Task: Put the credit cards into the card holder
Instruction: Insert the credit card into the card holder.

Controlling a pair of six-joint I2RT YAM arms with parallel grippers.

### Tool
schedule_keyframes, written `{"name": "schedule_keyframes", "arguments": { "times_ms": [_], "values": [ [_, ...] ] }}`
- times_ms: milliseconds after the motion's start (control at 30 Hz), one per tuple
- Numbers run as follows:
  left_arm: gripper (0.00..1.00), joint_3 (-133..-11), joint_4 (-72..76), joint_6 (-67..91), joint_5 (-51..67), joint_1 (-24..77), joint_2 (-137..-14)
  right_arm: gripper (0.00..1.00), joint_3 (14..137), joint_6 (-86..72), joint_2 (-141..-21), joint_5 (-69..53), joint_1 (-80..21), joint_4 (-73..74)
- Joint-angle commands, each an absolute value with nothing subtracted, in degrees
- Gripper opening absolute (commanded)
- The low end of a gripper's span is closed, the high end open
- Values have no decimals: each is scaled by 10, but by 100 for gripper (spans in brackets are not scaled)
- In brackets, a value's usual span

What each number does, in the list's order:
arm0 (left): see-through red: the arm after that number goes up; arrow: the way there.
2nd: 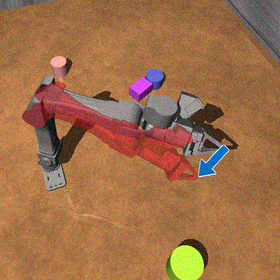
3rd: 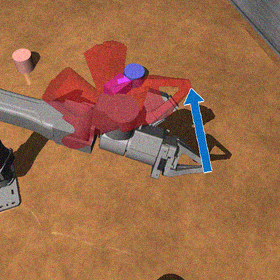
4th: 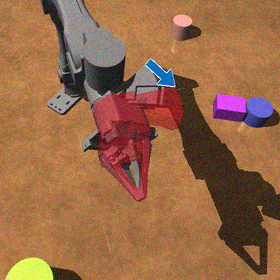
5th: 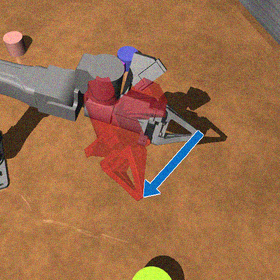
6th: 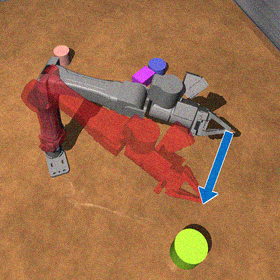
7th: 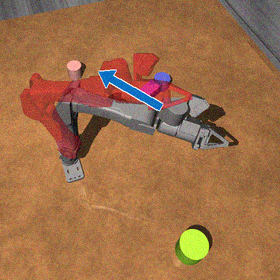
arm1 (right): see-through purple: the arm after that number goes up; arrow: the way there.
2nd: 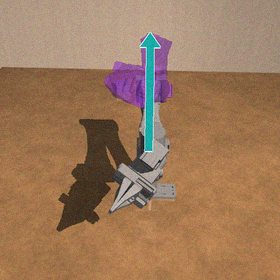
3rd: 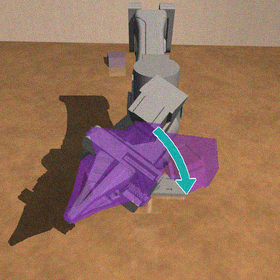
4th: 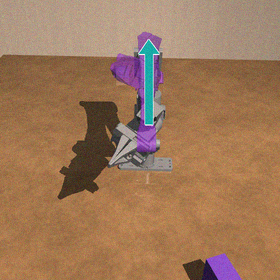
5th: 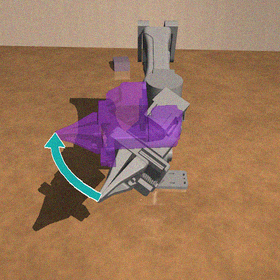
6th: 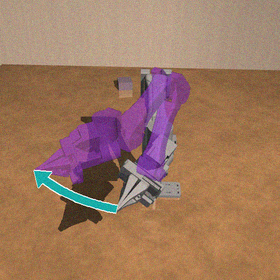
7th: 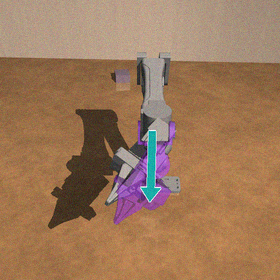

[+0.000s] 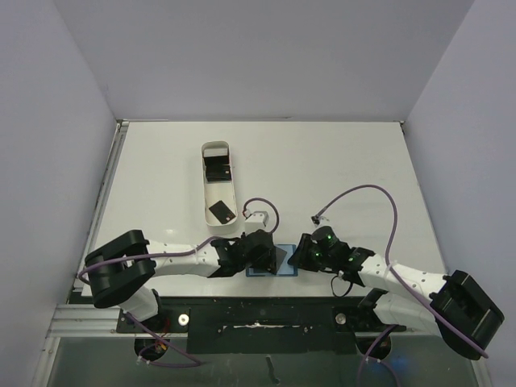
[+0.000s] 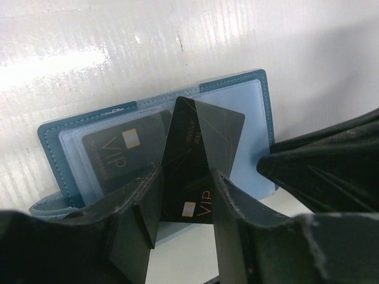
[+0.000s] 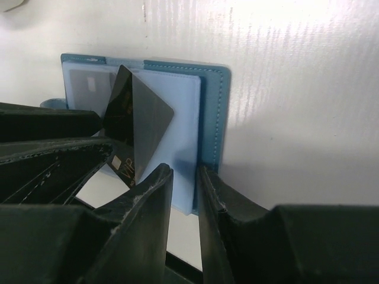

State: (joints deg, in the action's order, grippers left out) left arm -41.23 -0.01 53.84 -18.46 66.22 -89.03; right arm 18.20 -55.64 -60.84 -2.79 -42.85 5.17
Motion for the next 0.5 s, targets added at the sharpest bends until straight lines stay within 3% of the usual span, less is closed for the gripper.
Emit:
{"name": "schedule_keyframes", "arguments": {
  "times_ms": [0,200,467],
  "values": [
    [35,-434,-66,566,-186,662,-914,24,179,-563,-612,-28,-443,12],
    [32,-436,-90,588,-191,664,-891,23,178,-570,-607,-20,-454,15],
    [39,-383,-52,574,-112,620,-812,24,199,-566,-575,-7,-456,64]
  ]
}}
